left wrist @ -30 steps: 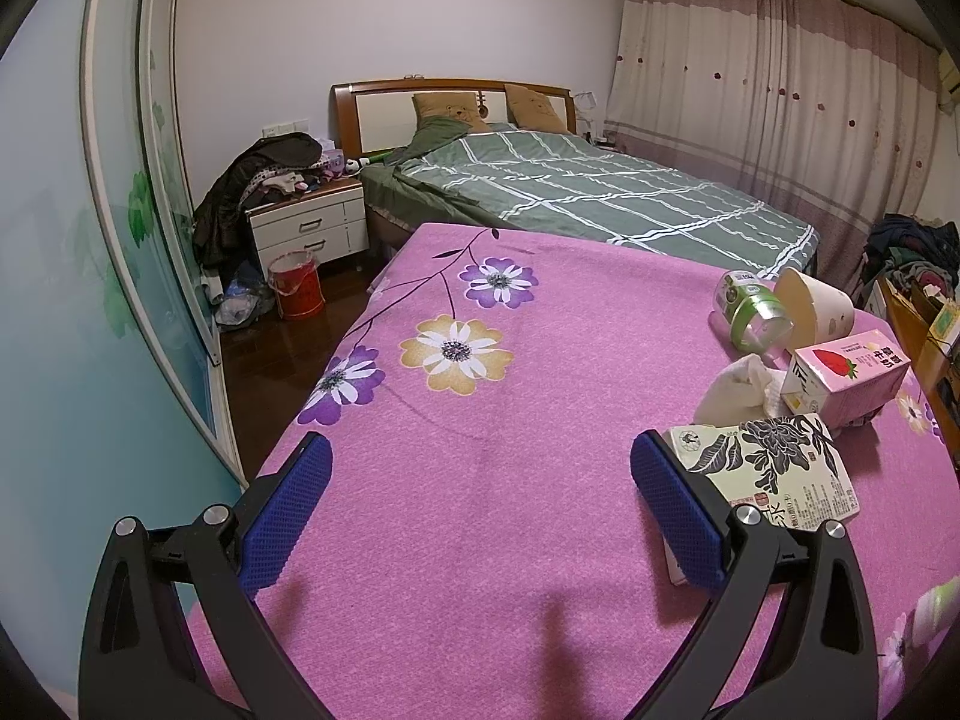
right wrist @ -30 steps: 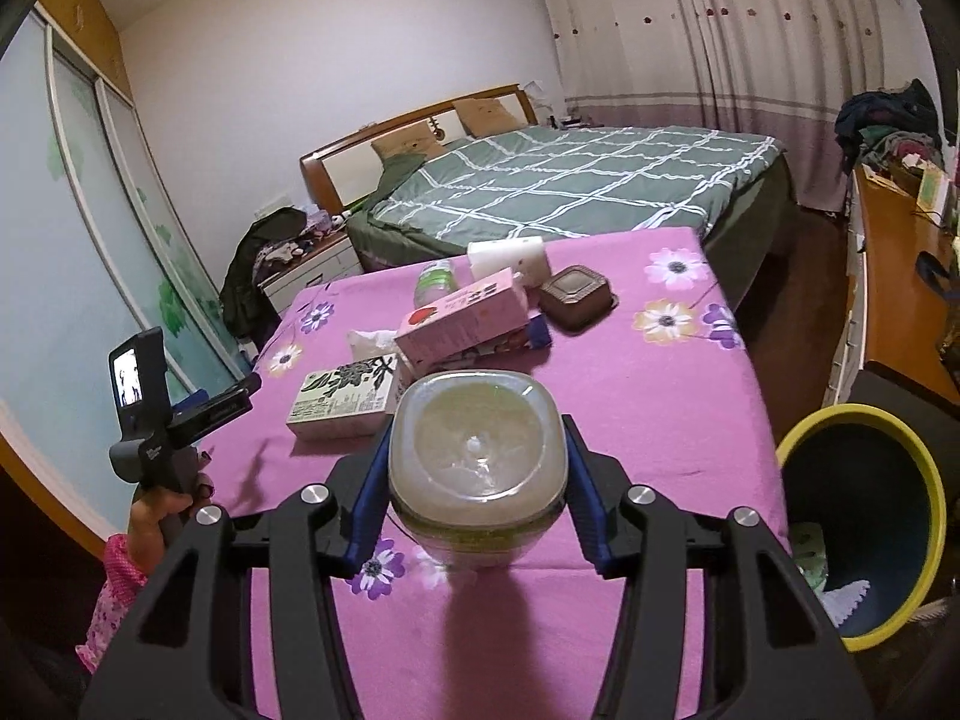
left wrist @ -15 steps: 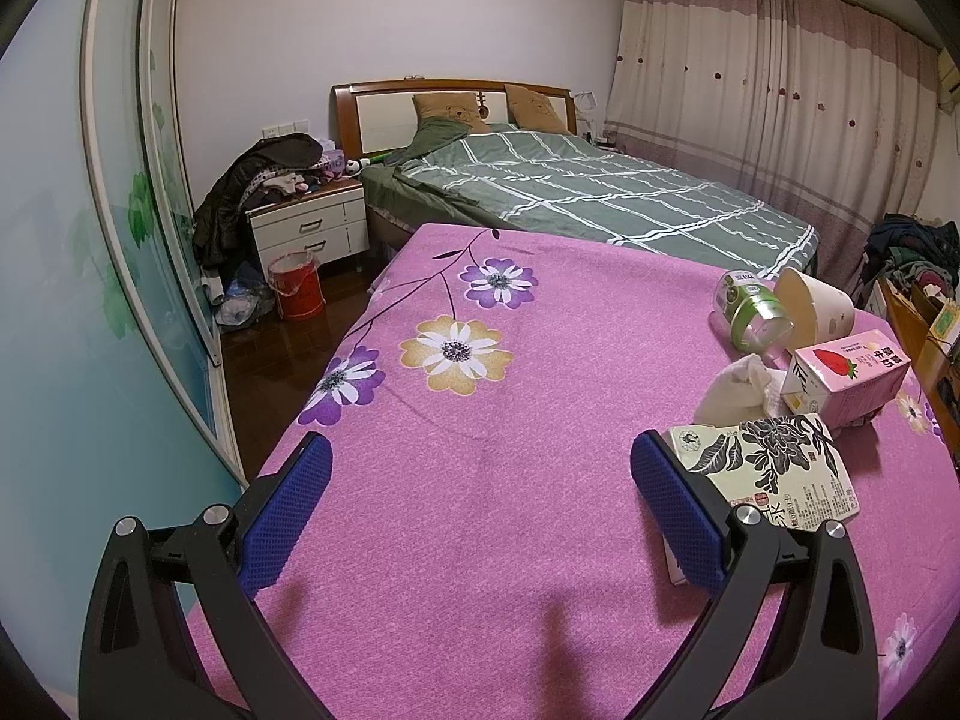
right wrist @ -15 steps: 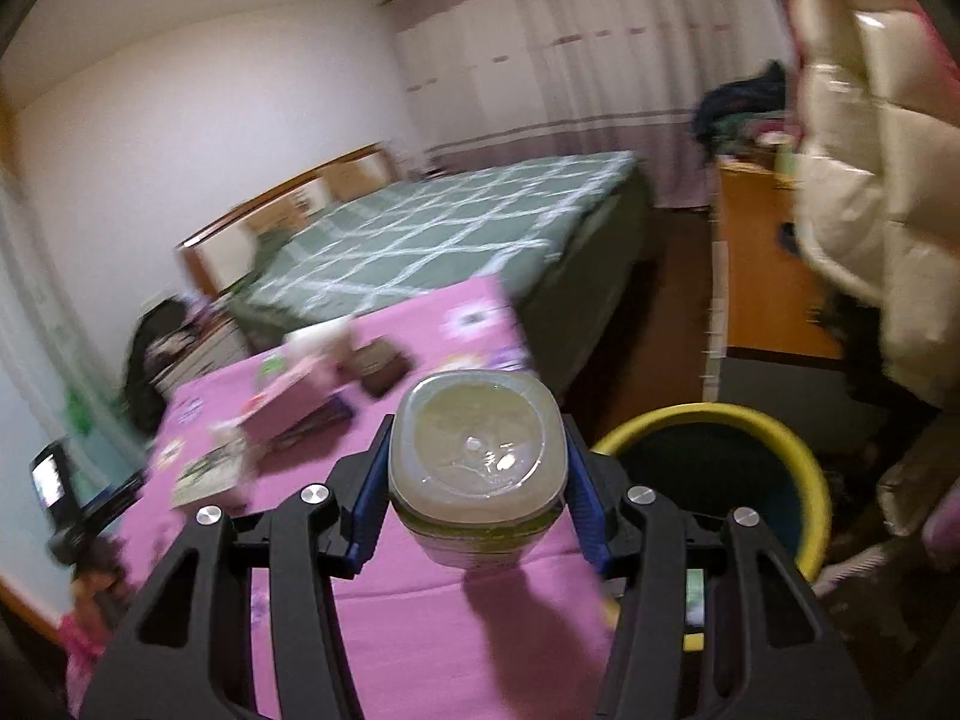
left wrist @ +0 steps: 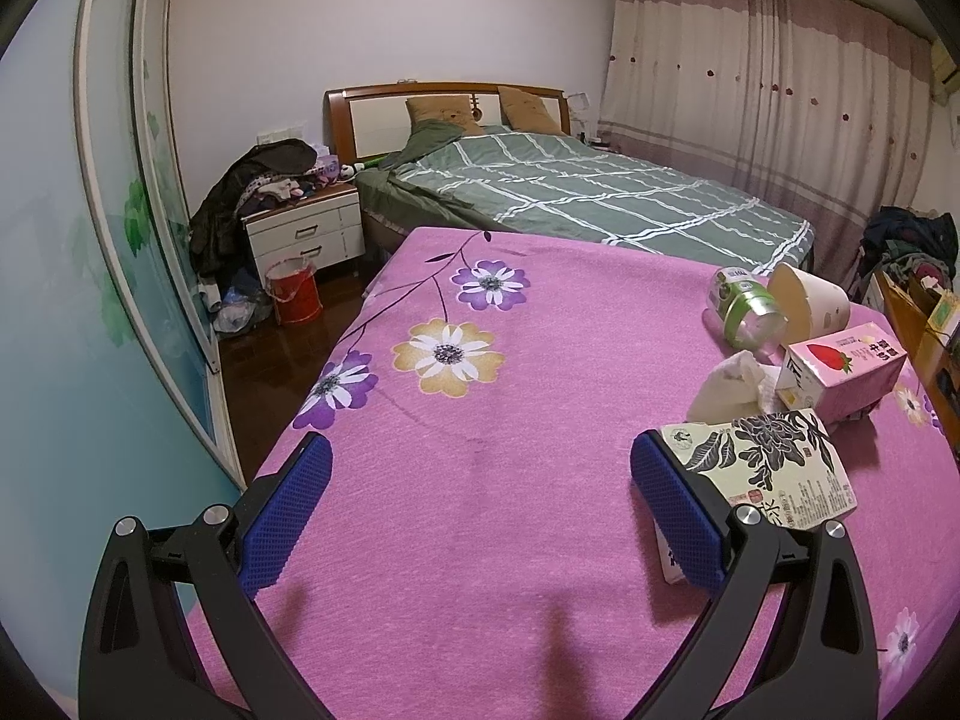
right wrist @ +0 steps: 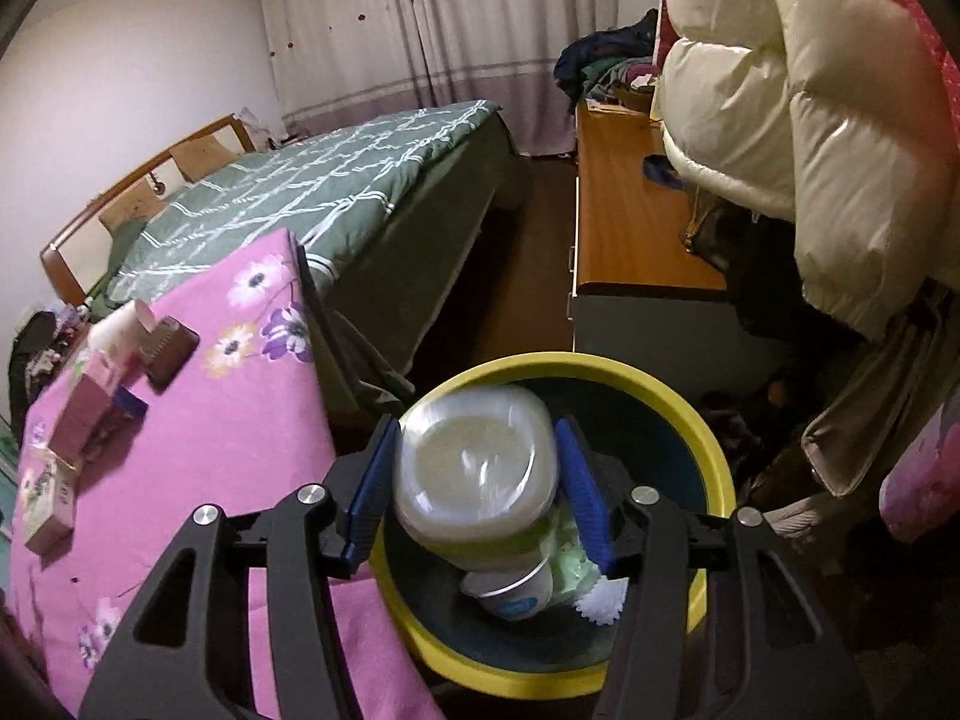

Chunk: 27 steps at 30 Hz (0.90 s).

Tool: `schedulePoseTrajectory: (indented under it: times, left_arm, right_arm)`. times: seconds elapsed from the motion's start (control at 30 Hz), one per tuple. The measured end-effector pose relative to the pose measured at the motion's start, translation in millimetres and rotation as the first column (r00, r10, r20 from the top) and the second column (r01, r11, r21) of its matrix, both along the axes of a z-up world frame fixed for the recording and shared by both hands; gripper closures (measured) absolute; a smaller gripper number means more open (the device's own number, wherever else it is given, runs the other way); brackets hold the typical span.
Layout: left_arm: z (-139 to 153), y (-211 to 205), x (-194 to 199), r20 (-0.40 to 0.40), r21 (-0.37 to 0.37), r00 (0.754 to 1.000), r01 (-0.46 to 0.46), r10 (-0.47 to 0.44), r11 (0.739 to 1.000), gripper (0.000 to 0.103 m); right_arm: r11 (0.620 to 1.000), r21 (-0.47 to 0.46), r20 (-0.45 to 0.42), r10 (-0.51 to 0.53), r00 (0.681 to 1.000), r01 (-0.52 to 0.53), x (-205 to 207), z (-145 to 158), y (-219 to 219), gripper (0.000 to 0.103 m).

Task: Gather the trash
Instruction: 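Carry the drink bottle with the right gripper over the yellow bin and open, then reach the left gripper to the flower-printed paper box and close on it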

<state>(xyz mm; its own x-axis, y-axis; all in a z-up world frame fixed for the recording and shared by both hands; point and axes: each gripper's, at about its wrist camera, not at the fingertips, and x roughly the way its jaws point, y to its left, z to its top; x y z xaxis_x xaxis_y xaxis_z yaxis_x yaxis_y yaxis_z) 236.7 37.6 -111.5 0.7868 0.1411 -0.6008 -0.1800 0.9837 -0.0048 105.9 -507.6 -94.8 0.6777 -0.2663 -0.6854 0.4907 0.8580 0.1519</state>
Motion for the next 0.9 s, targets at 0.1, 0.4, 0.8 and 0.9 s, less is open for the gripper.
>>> schedulePoseTrajectory:
  times: [0.1, 0.4, 0.8, 0.9]
  left_arm:
    - [0.7, 0.1, -0.2, -0.001, -0.001, 1.0, 0.001, -0.001, 1.0, 0.005]
    - [1.3, -5.0, -1.8, 0.005, 0.0, 1.0, 0.03, -0.03, 1.0, 0.005]
    - [-11.5, -38.2, 5.7, -0.093, 0.004, 0.985, 0.145, -0.144, 0.989, 0.005]
    - [-14.4, -36.9, 6.3, -0.11, -0.025, 0.985, 0.128, -0.13, 0.992, 0.005]
  right_arm:
    - [0.999, -0.018, 0.024, 0.037, 0.999, -0.037, 9.5, 2.1, 16.1, 0.052]
    - [0.973, -0.129, 0.083, 0.205, 0.975, -0.193, 55.0, -0.6, 98.3, 0.05]
    - [0.963, -0.15, 0.014, 0.227, 0.974, -0.222, 72.2, -9.9, 117.3, 0.049]
    - [0.966, -0.143, 0.021, 0.222, 0.975, -0.217, 70.4, -10.1, 114.6, 0.049]
